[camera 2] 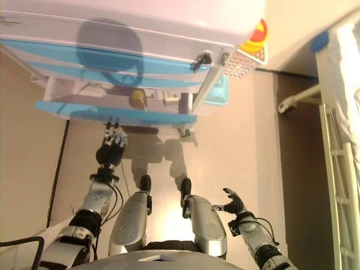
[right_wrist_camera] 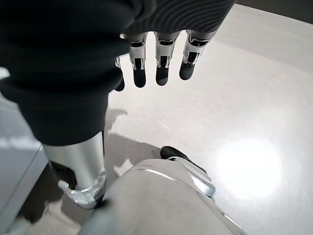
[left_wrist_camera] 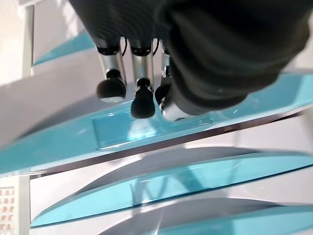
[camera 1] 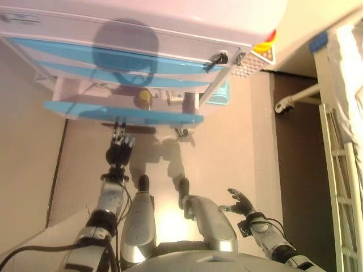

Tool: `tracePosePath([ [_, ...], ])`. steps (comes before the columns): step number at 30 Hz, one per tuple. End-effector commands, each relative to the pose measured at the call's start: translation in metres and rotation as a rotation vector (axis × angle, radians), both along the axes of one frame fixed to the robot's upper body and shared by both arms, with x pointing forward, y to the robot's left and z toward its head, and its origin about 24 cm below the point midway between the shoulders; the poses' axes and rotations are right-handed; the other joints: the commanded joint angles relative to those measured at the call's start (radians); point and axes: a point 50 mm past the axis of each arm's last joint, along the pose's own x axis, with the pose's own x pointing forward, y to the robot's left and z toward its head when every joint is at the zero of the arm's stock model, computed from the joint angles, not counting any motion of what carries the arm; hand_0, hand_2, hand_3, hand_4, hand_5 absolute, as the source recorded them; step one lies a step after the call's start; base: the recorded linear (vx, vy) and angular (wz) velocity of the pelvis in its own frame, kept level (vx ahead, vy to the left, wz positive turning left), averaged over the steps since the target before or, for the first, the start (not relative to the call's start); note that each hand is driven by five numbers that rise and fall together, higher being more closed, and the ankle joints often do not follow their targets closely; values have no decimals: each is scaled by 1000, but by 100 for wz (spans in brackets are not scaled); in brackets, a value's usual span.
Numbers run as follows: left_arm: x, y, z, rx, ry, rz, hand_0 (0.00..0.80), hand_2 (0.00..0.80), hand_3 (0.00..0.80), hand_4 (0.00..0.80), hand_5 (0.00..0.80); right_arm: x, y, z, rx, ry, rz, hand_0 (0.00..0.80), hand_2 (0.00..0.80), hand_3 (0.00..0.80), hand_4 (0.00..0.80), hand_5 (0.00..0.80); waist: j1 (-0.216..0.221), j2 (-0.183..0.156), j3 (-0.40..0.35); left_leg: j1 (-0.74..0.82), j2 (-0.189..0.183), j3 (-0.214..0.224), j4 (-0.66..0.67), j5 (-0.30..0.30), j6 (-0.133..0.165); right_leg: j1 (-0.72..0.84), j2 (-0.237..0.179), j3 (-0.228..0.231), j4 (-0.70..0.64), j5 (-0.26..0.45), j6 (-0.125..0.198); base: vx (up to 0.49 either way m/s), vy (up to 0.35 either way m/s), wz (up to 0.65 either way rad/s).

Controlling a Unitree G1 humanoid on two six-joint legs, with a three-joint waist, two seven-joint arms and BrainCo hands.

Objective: Open the drawer and pick up the medicine

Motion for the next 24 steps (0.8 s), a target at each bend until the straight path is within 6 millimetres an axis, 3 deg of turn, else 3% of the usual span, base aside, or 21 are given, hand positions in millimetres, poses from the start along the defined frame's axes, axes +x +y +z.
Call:
tracePosePath([
  [1, -1, 30, 63, 80, -476, 14, 800, 800, 800, 800, 800, -42, -21, -11, -60, 105, -2, 0, 0, 0, 0, 0, 59, 128, -152, -91, -12, -38, 13, 91, -10, -10, -1, 8, 110, -26, 14, 27, 69, 50],
  [8, -78, 28, -26, 60, -58, -64, 800, 800, 800, 800, 800, -34, -51, -3, -109, 120, 6, 0, 0, 0, 0, 0, 90, 182, -198, 15, -7, -78, -41, 97, -25, 41, -35, -59, 131, -45, -2, 19, 28, 32],
  [14, -140, 37, -81, 159, 423, -12, 800, 800, 800, 800, 800, -29, -61, -1, -113, 102, -14, 0, 0, 0, 0, 0, 107, 189, -224, 49, -23, -76, -84, 85, -22, 53, -56, -101, 90, -35, -2, -47, 16, 26],
  [15, -151, 41, -90, 179, 547, 25, 734, 734, 734, 734, 734, -31, -64, -2, -115, 101, -20, 0, 0, 0, 0, 0, 109, 188, -228, 48, -28, -75, -86, 84, -21, 55, -61, -108, 78, -32, -1, -65, 33, 26],
  [16, -156, 42, -94, 187, 595, 33, 602, 602, 602, 602, 602, -31, -64, -3, -116, 101, -24, 0, 0, 0, 0, 0, 110, 188, -230, 48, -31, -75, -88, 83, -20, 56, -63, -111, 72, -30, 0, -57, 40, 29],
  [17, -163, 44, -100, 201, 664, 54, 605, 605, 605, 605, 605, -32, -65, -4, -117, 101, -34, 0, 0, 0, 0, 0, 110, 187, -234, 48, -36, -76, -90, 82, -19, 58, -67, -115, 62, -28, 1, -43, 42, 29],
  [18, -170, 46, -104, 223, 729, 75, 521, 521, 521, 521, 521, -32, -67, -4, -117, 102, -44, 0, 0, 0, 0, 0, 111, 186, -237, 48, -40, -76, -91, 81, -19, 60, -70, -119, 52, -26, 2, -43, 51, 31],
  [19, -178, 48, -109, 250, 801, 84, 0, 0, 0, 0, 0, -33, -68, -5, -118, 103, -54, 0, 0, 0, 0, 0, 111, 185, -241, 49, -45, -77, -92, 79, -17, 62, -73, -122, 43, -23, 4, -37, 60, 30],
  [22, -198, 54, -121, 381, 1007, 68, 0, 0, 0, 0, 0, -34, -71, -6, -121, 107, -84, 0, 0, 0, 0, 0, 109, 181, -257, 50, -61, -78, -99, 73, -12, 67, -80, -127, 15, -13, 9, -26, 60, 23],
  [24, -208, 58, -127, 576, 1181, -6, 0, 0, 0, 0, 0, -37, -70, -8, -130, 110, -101, 0, 0, 0, 0, 0, 101, 172, -274, 52, -71, -74, -107, 68, -7, 70, -85, -126, -14, -1, 16, -17, 69, 16],
])
